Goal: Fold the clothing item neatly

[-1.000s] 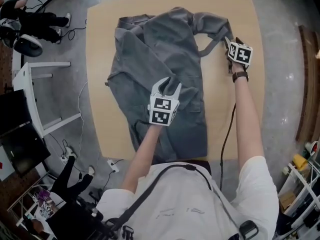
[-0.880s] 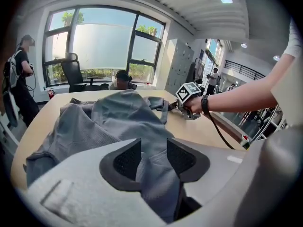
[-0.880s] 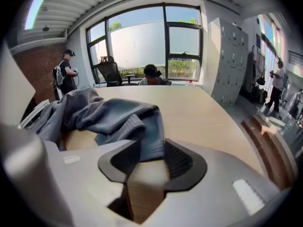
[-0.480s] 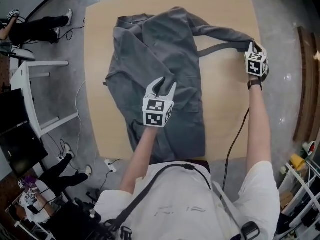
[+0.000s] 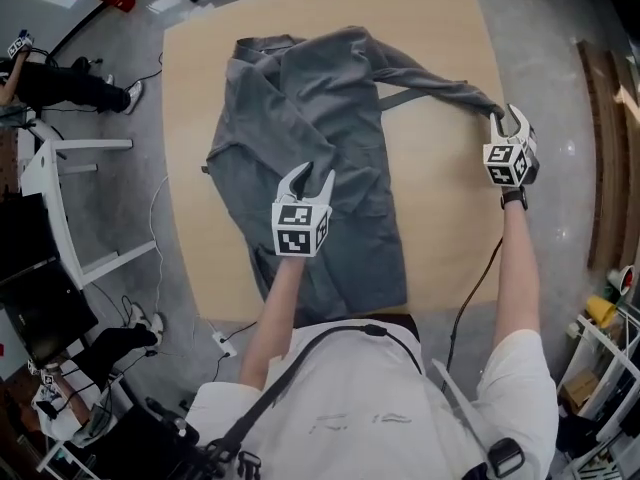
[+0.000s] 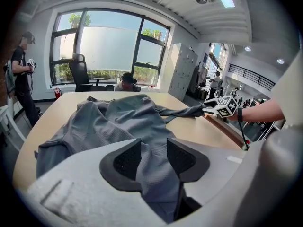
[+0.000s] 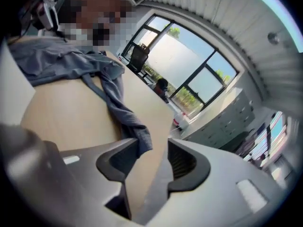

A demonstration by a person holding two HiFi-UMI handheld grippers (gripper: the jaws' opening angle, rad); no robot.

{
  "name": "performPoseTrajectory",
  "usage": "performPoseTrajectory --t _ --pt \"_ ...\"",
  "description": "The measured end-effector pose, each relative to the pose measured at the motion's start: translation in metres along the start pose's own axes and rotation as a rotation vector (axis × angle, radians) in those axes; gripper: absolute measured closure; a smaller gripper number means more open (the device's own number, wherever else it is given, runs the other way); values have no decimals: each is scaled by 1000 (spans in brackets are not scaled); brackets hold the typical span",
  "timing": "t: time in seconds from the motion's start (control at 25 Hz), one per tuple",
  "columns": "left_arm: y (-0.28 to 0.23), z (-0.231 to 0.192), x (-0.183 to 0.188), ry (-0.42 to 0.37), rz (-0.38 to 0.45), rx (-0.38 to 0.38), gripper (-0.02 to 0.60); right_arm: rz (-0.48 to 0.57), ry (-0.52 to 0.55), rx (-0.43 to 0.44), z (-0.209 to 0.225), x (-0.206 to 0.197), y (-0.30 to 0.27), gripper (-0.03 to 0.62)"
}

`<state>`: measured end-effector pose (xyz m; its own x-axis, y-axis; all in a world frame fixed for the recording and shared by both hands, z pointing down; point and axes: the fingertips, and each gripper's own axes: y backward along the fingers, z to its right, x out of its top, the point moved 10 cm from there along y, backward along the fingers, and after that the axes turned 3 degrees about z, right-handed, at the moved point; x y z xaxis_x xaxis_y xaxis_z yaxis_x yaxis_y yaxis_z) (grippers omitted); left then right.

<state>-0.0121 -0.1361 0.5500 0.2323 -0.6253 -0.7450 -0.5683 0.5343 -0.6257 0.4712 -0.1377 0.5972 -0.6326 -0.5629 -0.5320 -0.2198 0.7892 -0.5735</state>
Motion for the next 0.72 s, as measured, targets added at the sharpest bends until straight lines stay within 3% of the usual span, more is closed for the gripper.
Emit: performPoseTrajectory --t 0.04,0.12,0.24,0.32,0.4,0.44,0.52,0.56,0.64,0.72 --pt "1 1 -1 -3 -4 -1 405 -29 -70 82 -11 -9 -1 370" --pt "3 4 -4 -11 -13 -6 405 -38 -234 191 -22 -17 -1 352" --pt "2 8 -7 -23 -26 -13 405 94 -438 309 -18 -7 -3 345" --pt "2 10 -8 -29 -32 -17 405 215 -508 448 -14 15 -6 276" --pt "3 11 -7 -35 -35 -18 405 269 -500 511 -5 38 -13 282" --pt "3 11 -6 -38 -36 -18 405 260 -487 493 2 45 -19 325" --pt "4 11 -5 -44 -41 -18 405 195 -486 431 15 50 -41 484" --pt "4 12 -4 -47 -43 -17 405 149 -492 428 18 50 -54 491" --pt "3 12 -3 -50 -43 -19 405 47 -473 490 16 52 -80 375" --pt "1 12 -4 -40 -42 -25 405 -44 -414 542 7 55 -102 421"
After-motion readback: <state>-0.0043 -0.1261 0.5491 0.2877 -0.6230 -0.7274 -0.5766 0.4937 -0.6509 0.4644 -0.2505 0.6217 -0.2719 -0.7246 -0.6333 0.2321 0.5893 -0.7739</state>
